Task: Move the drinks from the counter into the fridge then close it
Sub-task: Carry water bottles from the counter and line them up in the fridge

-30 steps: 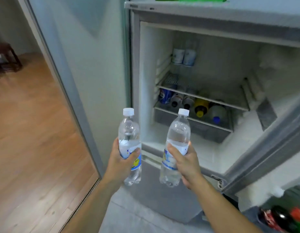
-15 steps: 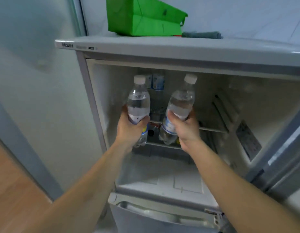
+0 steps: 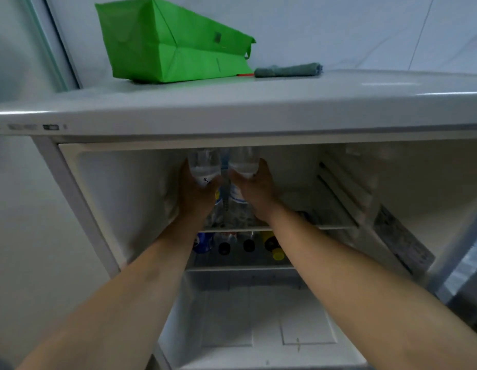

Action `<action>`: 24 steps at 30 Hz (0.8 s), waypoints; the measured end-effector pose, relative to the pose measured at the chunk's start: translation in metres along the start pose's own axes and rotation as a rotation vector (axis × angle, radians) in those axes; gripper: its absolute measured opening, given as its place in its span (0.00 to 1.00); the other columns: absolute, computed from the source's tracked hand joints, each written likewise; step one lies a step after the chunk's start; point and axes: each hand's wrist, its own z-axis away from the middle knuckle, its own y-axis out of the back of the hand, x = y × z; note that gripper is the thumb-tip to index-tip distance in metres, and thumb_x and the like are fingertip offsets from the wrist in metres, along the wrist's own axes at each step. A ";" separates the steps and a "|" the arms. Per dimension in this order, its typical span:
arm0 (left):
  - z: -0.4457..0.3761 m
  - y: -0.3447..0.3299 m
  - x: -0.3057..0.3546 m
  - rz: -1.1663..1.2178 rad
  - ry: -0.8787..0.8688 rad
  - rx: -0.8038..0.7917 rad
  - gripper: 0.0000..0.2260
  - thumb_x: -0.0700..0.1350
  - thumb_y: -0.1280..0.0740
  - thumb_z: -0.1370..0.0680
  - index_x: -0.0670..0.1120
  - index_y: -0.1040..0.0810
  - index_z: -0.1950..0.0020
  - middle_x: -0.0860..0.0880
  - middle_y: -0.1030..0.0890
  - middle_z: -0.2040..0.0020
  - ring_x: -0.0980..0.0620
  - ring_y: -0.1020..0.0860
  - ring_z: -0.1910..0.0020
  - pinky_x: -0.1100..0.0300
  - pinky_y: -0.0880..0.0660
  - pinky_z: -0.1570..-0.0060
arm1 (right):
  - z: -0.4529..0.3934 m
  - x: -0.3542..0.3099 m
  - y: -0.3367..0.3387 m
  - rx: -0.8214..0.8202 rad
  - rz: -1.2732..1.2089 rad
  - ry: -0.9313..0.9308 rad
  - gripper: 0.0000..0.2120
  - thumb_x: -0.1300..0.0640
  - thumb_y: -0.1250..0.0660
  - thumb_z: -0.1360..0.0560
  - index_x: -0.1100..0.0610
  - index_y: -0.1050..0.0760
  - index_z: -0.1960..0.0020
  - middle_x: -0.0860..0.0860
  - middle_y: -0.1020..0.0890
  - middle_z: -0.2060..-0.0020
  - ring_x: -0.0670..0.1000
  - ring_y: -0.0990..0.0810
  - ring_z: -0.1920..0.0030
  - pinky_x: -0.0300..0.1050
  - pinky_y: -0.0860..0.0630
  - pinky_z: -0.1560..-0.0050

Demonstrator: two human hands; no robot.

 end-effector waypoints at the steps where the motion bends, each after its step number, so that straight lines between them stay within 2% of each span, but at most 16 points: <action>1: -0.005 -0.003 -0.003 -0.013 0.010 -0.010 0.35 0.44 0.24 0.27 0.42 0.36 0.24 0.42 0.30 0.27 0.46 0.31 0.29 0.56 0.32 0.31 | -0.005 0.001 -0.002 0.011 0.007 0.006 0.32 0.52 0.23 0.29 0.56 0.33 0.31 0.44 0.16 0.55 0.46 0.16 0.52 0.42 0.16 0.59; 3: -0.016 -0.009 -0.009 -0.048 0.015 -0.013 0.38 0.47 0.25 0.27 0.44 0.40 0.22 0.45 0.34 0.24 0.48 0.35 0.26 0.63 0.36 0.35 | -0.017 0.004 -0.005 0.051 0.027 0.020 0.34 0.52 0.22 0.30 0.57 0.33 0.29 0.54 0.19 0.43 0.51 0.18 0.46 0.33 0.21 0.63; 5: -0.024 -0.013 -0.015 -0.080 0.019 -0.007 0.37 0.45 0.26 0.25 0.44 0.41 0.21 0.45 0.35 0.23 0.48 0.35 0.26 0.66 0.37 0.39 | -0.025 0.009 -0.006 0.065 0.010 0.017 0.34 0.53 0.22 0.30 0.58 0.33 0.29 0.56 0.20 0.39 0.55 0.19 0.42 0.37 0.21 0.56; 7: -0.030 -0.012 -0.019 -0.122 0.021 -0.023 0.37 0.44 0.26 0.25 0.44 0.42 0.21 0.45 0.35 0.23 0.46 0.35 0.26 0.63 0.36 0.35 | -0.029 0.011 -0.006 0.047 0.028 0.024 0.35 0.52 0.22 0.30 0.57 0.33 0.29 0.54 0.20 0.39 0.52 0.19 0.41 0.42 0.21 0.48; 8: -0.033 -0.011 -0.020 -0.124 0.009 -0.038 0.37 0.45 0.26 0.25 0.44 0.41 0.21 0.44 0.34 0.24 0.46 0.34 0.26 0.58 0.34 0.31 | -0.029 0.012 -0.005 0.024 0.054 0.035 0.35 0.50 0.22 0.31 0.56 0.32 0.29 0.52 0.20 0.39 0.49 0.19 0.42 0.42 0.21 0.47; 10: -0.031 -0.009 -0.022 -0.117 -0.020 -0.047 0.38 0.46 0.24 0.27 0.45 0.39 0.22 0.45 0.31 0.26 0.45 0.31 0.28 0.51 0.30 0.31 | -0.026 0.014 0.000 -0.021 0.107 0.070 0.32 0.47 0.21 0.33 0.52 0.30 0.34 0.46 0.19 0.43 0.41 0.19 0.45 0.35 0.21 0.50; 11: -0.027 -0.009 -0.022 -0.141 -0.033 -0.038 0.39 0.48 0.23 0.28 0.45 0.39 0.22 0.45 0.30 0.26 0.45 0.30 0.29 0.51 0.29 0.33 | -0.022 0.016 0.002 -0.034 0.138 0.069 0.33 0.45 0.21 0.34 0.51 0.29 0.34 0.46 0.19 0.42 0.40 0.19 0.45 0.34 0.21 0.50; 13: -0.017 -0.009 -0.026 -0.255 -0.053 -0.011 0.42 0.52 0.24 0.28 0.48 0.43 0.21 0.45 0.29 0.27 0.43 0.28 0.31 0.56 0.28 0.39 | -0.013 0.018 0.008 -0.044 0.297 0.027 0.37 0.38 0.23 0.36 0.51 0.30 0.32 0.51 0.21 0.39 0.46 0.20 0.45 0.40 0.21 0.50; 15: -0.010 -0.009 -0.029 -0.390 -0.073 -0.016 0.42 0.53 0.26 0.26 0.50 0.47 0.20 0.43 0.27 0.30 0.40 0.25 0.34 0.52 0.26 0.42 | -0.006 0.021 0.014 -0.043 0.561 -0.010 0.40 0.32 0.28 0.36 0.50 0.33 0.31 0.52 0.24 0.39 0.49 0.25 0.46 0.47 0.23 0.49; 17: -0.011 -0.010 -0.031 -0.420 -0.062 -0.048 0.39 0.50 0.27 0.24 0.50 0.47 0.21 0.42 0.26 0.32 0.40 0.24 0.35 0.50 0.25 0.43 | -0.003 0.023 0.014 -0.069 0.588 -0.041 0.37 0.35 0.28 0.32 0.48 0.35 0.29 0.52 0.24 0.38 0.51 0.24 0.43 0.50 0.23 0.44; 19: -0.015 -0.011 -0.029 -0.389 -0.017 -0.039 0.36 0.48 0.28 0.23 0.48 0.45 0.21 0.42 0.25 0.32 0.41 0.24 0.36 0.52 0.26 0.45 | -0.004 0.020 0.008 -0.084 0.548 -0.070 0.36 0.39 0.27 0.30 0.50 0.36 0.28 0.54 0.24 0.36 0.55 0.23 0.39 0.55 0.22 0.39; 24: -0.029 -0.020 -0.030 -0.310 0.055 -0.017 0.32 0.42 0.30 0.22 0.47 0.43 0.22 0.40 0.29 0.30 0.40 0.27 0.33 0.47 0.26 0.37 | -0.020 0.018 -0.012 -0.108 0.513 -0.126 0.35 0.44 0.28 0.27 0.53 0.38 0.26 0.58 0.26 0.34 0.58 0.25 0.36 0.58 0.25 0.36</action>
